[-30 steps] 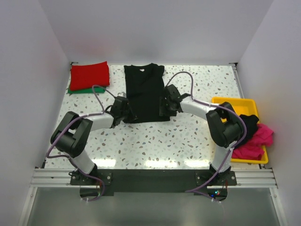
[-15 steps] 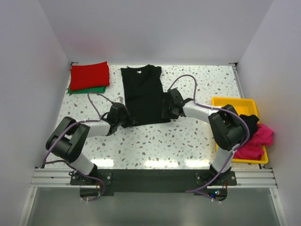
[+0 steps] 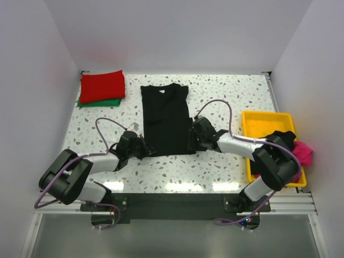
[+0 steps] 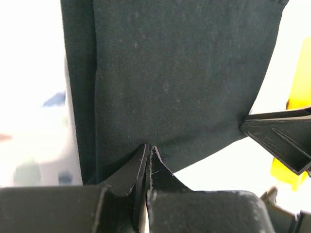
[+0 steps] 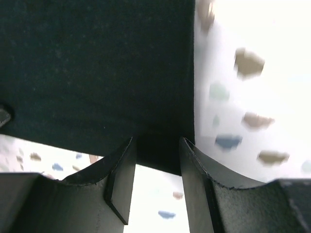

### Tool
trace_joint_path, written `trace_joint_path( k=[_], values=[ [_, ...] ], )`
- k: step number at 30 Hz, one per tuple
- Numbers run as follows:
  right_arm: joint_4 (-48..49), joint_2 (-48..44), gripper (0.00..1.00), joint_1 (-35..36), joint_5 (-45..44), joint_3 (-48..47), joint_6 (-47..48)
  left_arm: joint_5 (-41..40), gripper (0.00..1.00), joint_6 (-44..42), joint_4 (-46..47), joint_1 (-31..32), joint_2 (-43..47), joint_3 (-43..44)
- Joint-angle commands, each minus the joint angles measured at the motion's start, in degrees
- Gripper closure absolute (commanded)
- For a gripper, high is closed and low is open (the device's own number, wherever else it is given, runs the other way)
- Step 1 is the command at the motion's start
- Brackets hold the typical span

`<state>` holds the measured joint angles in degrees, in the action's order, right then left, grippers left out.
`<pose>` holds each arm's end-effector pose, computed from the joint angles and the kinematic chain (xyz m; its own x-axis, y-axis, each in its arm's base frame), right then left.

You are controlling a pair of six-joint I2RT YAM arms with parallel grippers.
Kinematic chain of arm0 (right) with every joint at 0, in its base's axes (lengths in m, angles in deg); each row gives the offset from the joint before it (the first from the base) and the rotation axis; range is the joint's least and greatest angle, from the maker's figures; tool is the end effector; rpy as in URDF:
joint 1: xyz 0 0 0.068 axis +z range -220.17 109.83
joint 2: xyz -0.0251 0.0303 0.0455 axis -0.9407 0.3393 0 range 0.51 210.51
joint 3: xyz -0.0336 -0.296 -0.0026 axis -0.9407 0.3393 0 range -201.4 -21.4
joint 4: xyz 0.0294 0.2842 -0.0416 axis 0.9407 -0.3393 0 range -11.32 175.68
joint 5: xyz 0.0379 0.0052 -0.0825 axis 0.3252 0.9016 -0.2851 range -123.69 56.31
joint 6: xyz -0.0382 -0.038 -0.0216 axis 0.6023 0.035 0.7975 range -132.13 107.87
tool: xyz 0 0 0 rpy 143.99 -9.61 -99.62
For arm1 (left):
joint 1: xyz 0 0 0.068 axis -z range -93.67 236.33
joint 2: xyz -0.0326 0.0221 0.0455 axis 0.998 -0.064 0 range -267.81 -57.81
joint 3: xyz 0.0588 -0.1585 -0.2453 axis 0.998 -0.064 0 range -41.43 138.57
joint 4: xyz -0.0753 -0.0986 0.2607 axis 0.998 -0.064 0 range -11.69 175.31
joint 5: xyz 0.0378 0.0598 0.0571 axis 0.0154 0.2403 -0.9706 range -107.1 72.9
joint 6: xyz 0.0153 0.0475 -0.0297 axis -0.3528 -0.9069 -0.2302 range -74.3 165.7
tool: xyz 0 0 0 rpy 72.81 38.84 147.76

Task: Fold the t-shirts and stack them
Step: Fold the tshirt

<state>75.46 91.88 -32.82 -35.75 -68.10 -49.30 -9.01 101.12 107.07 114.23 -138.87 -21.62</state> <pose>0.2636 0.1992 0.1589 -0.8745 0.0922 -0.4762 -0.0771 0.9429 0.3240 0.2167 -0.1213 0.1153 -0.7794 -0.5097 -0.3644 -0.1452 0.7127 -0.6863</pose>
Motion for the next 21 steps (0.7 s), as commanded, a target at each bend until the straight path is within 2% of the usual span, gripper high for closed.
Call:
trace_joint_path(
  k=[1,4,7,10,14,20,21],
  values=[
    [-7.8,-2.3,0.55,2.4,0.4,6.1,-2.8,0.1,1.0,0.1,-8.9,1.0,3.2,-4.6],
    [-9.6,-5.2,0.55,3.1,0.6,6.7,-2.9,0.7,1.0,0.0,-12.8,1.5,7.6,-5.3],
    [-14.2,-7.3,0.54,3.1,-2.7,3.6,-1.1,-1.1,1.0,-2.3,-19.4,1.5,11.9,-2.0],
    [-17.7,-8.5,0.54,2.6,-7.1,-2.2,0.7,-3.1,0.94,-4.2,-21.5,1.5,14.7,3.6],
    [-17.4,-7.3,0.54,-0.9,-7.3,-7.3,2.6,-5.6,0.93,-7.4,-23.3,0.6,10.2,10.1],
    [-14.8,0.6,0.57,-5.8,-7.0,-14.7,3.0,-5.8,0.94,-10.2,-18.6,-2.1,0.3,15.7],
    [-14.6,1.3,0.61,-6.1,-6.9,-15.6,3.1,-5.3,0.95,-10.4,-17.1,-2.8,-0.8,16.3]
  ],
)
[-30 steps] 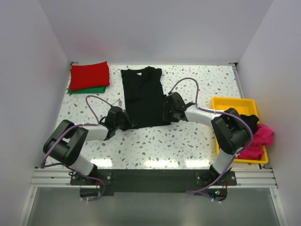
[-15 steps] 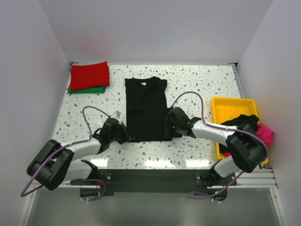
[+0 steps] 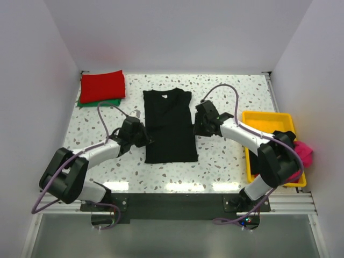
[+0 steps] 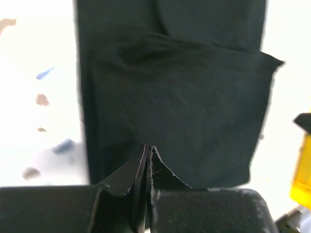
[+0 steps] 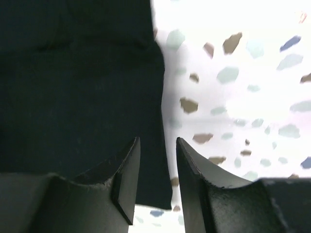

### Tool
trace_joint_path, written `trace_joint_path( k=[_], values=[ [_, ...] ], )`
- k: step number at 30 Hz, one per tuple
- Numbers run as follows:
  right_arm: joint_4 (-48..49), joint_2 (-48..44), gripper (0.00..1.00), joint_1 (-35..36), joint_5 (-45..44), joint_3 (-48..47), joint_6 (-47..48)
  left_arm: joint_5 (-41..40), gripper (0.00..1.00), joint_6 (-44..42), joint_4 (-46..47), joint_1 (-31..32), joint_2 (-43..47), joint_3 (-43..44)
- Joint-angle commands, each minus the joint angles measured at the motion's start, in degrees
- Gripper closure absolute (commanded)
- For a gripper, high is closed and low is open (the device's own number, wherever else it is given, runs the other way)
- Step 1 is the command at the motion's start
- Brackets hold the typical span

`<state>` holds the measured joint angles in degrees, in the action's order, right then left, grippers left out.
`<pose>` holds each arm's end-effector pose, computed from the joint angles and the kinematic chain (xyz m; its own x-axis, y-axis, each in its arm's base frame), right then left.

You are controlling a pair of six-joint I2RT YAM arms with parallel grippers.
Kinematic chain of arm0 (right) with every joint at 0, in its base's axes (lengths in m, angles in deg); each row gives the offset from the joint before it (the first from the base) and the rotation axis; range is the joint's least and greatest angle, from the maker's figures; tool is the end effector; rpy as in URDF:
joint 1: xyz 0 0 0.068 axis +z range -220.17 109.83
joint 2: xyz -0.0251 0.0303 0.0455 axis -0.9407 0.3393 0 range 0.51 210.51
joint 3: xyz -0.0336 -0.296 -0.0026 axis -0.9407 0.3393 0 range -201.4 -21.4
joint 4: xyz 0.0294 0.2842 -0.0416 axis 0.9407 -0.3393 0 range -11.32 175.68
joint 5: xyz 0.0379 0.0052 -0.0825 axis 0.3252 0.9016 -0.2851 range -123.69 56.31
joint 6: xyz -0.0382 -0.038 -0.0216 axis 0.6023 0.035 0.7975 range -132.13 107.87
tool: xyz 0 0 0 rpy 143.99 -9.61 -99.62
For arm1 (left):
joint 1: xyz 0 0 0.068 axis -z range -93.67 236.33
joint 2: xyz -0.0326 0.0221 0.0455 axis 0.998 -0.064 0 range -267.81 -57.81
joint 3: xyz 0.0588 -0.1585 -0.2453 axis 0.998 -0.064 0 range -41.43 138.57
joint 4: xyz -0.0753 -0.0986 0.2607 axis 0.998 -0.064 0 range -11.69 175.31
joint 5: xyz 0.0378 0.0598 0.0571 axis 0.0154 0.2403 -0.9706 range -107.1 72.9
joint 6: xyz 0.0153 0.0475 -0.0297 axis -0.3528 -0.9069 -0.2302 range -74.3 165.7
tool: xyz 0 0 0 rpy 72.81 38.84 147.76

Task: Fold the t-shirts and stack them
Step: Fold the tshirt

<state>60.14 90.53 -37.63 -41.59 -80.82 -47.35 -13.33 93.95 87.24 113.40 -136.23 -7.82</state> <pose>0.2987 0.1837 0.2199 -0.8418 0.1405 -0.5211 0.0213 0.9734 0.2280 0.2509 -0.1312 0.1684 -0.7742 -0.4404 -0.4547 -0.1210 0.8080 -0.5766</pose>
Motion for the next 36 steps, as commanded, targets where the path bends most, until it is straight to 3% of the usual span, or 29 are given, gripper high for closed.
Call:
trace_joint_path(
  k=[1,9,27,36],
  values=[
    [1.0,3.7,0.63,-1.5,-1.2,-4.5,1.1,-0.6,0.95,-3.5,3.9,-3.1,-4.4,3.0],
    [1.5,13.3,0.72,-3.6,-1.9,-12.8,1.4,5.2,0.97,-1.1,13.9,-9.5,-13.2,3.7],
    [-0.1,25.2,0.74,-4.9,-1.0,-22.5,1.2,5.7,0.99,0.4,14.7,-11.9,-21.7,12.9],
    [-0.7,27.6,0.75,-5.6,-0.8,-22.6,1.9,5.8,1.0,1.5,15.7,-13.4,-25.3,11.8]
  ],
)
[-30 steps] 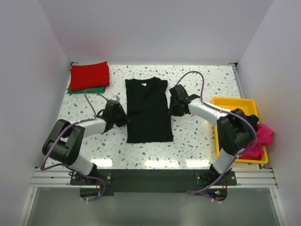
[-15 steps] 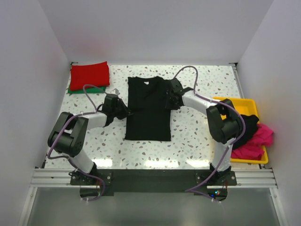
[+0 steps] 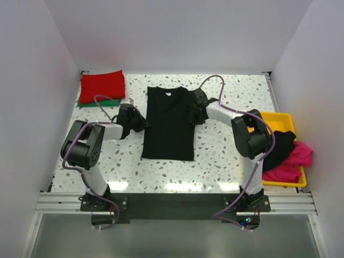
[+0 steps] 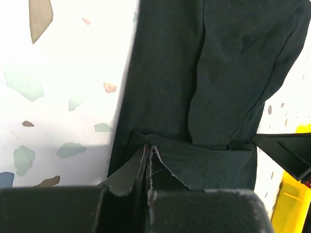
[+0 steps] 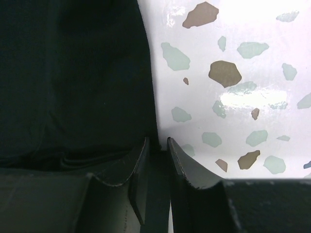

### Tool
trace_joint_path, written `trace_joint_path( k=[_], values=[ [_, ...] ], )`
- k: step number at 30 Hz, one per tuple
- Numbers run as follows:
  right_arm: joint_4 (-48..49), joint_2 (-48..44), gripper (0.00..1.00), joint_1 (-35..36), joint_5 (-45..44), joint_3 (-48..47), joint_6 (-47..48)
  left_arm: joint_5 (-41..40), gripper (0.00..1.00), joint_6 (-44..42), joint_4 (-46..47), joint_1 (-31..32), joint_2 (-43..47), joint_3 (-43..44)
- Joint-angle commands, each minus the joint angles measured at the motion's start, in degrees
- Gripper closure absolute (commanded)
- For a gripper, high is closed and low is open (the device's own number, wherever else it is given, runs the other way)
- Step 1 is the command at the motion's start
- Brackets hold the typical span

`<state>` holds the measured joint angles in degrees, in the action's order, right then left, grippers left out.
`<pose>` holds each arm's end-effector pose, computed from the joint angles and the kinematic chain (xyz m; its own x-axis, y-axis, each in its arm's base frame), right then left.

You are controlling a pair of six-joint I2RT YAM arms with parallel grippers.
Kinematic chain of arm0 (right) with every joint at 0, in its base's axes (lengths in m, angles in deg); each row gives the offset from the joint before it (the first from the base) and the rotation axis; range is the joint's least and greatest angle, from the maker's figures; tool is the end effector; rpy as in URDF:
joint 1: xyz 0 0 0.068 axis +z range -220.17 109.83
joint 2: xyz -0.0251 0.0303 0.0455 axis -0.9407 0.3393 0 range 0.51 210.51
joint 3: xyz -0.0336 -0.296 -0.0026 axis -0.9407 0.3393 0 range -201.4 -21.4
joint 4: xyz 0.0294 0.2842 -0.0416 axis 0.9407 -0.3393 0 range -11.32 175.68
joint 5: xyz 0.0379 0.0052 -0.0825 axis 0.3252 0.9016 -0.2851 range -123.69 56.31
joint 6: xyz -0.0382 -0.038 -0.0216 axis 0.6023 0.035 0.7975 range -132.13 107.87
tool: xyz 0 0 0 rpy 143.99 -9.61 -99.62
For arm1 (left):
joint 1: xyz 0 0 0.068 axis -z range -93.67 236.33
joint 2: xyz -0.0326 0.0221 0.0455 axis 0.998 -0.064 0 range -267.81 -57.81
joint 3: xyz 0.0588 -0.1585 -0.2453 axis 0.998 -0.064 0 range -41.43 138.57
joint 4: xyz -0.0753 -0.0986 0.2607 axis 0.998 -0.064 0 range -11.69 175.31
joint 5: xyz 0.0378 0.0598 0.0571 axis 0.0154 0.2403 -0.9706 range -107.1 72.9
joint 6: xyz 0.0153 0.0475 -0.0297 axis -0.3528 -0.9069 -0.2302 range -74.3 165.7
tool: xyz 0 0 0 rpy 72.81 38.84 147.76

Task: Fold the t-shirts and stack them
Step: Fold the tshirt

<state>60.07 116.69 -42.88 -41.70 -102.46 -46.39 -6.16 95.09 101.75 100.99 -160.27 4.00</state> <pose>0.4139 0.2069 0.1647 -0.8621 0.1825 -0.4727 0.1113 0.9783 0.1747 0.3552 -0.1010 0.1246 -0.7041 -0.5862 -0.4006 -0.2252 0.7195 -0.6569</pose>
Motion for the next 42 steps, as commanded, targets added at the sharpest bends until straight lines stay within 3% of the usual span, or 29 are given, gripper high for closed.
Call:
trace_joint_path(
  k=[1,12,20,27,34,38,42],
  values=[
    [-0.7,1.4,0.75,-0.3,-0.4,-0.8,0.9,-1.3,1.0,0.5,1.3,-1.0,-1.2,-0.3],
    [-1.6,-3.4,0.74,-3.0,2.6,-2.3,0.2,2.0,0.99,-0.3,0.5,-1.6,3.4,0.9],
    [-3.1,-11.1,0.74,-5.3,5.7,-2.0,0.1,2.2,0.82,-2.2,-5.4,-1.6,10.2,2.7],
    [1.3,-18.8,0.74,-5.3,9.4,8.6,-2.2,2.0,0.73,-2.5,-8.6,-1.6,20.4,-5.7],
    [4.3,-27.1,0.73,-4.5,13.5,19.3,-3.3,2.9,0.71,-2.3,-11.6,-1.1,31.5,-17.0],
    [6.7,-31.4,0.73,-1.7,16.4,26.2,-5.0,-1.1,0.65,-1.5,-16.2,0.5,37.4,-22.7],
    [6.6,-33.4,0.73,6.3,14.6,31.4,-6.6,-3.2,0.63,-0.3,-19.9,3.3,42.0,-25.0]
  ],
)
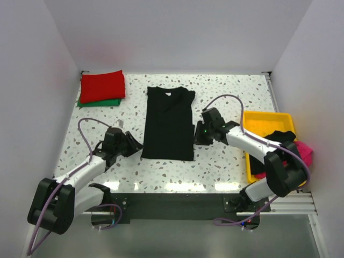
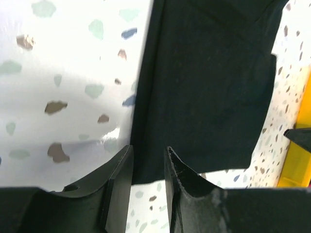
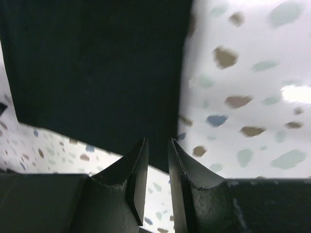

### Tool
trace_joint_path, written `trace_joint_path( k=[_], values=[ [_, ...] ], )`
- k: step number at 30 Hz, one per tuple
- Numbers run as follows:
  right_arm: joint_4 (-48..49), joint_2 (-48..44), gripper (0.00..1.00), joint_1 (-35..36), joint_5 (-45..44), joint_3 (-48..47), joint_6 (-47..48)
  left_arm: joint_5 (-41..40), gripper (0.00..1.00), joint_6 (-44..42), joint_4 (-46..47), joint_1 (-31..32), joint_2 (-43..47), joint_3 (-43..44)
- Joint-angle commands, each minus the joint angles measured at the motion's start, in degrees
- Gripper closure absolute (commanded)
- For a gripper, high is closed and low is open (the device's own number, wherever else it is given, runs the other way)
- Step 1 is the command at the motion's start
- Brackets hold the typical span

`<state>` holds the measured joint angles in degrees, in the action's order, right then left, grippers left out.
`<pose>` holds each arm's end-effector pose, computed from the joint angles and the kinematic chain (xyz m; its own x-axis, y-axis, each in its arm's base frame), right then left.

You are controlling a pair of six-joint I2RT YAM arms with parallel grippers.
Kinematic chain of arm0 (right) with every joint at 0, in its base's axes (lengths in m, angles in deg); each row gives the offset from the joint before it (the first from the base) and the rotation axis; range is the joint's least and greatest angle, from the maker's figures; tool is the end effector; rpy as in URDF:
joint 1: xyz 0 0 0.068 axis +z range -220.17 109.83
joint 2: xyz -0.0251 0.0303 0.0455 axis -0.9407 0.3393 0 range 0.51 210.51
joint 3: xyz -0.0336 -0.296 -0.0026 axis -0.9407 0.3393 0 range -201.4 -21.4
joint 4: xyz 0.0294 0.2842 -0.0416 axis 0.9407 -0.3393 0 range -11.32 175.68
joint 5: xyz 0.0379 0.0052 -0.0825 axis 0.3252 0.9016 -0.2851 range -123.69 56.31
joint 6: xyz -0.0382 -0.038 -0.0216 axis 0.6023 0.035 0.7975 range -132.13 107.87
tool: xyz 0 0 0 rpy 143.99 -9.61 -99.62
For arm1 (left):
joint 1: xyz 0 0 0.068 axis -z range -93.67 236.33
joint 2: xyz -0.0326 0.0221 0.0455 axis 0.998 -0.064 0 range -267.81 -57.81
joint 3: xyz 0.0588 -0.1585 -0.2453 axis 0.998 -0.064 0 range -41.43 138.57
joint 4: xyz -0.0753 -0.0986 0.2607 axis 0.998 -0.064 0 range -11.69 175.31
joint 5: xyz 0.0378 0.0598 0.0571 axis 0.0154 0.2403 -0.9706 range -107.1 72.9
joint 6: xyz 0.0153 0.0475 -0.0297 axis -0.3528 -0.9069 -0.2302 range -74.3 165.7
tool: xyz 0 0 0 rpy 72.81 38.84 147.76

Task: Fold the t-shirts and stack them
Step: Fold the tshirt

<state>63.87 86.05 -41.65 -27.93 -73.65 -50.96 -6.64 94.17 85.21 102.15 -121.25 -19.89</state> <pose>0.2839 0.1589 0.2077 -0.8908 0.2260 -0.3942 0.0425 0.9052 0.4228 0.2094 -0.0671 0.1576 -0.7246 -0.5598 -0.4019 -0.2180 0.7394 -0.6369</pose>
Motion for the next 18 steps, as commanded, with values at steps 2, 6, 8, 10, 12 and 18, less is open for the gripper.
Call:
trace_joint_path(
  k=[2,6,8,10,12,18],
  values=[
    [3.2,-3.6,0.73,6.6,0.7,4.6,-3.7,-5.3,0.62,1.5,-5.3,5.0,4.0,-1.7],
    [5.1,-5.2,0.71,8.3,0.6,10.4,-5.6,-10.1,0.59,4.0,-7.6,10.0,5.5,-2.4],
    [5.5,-5.0,0.71,8.7,0.9,11.1,-5.8,-10.3,0.57,4.4,-6.9,10.7,5.3,-3.5],
    [5.9,-4.7,0.7,9.3,1.2,11.8,-5.9,-10.3,0.57,4.7,-6.8,10.8,4.0,-4.0],
    [6.3,-4.4,0.7,9.7,1.5,12.5,-6.4,-10.3,0.57,4.7,-6.4,10.9,3.2,-4.2],
    [8.0,-3.8,0.68,10.5,2.3,15.1,-7.8,-12.2,0.58,5.6,-7.0,11.1,3.2,-4.1]
  ],
)
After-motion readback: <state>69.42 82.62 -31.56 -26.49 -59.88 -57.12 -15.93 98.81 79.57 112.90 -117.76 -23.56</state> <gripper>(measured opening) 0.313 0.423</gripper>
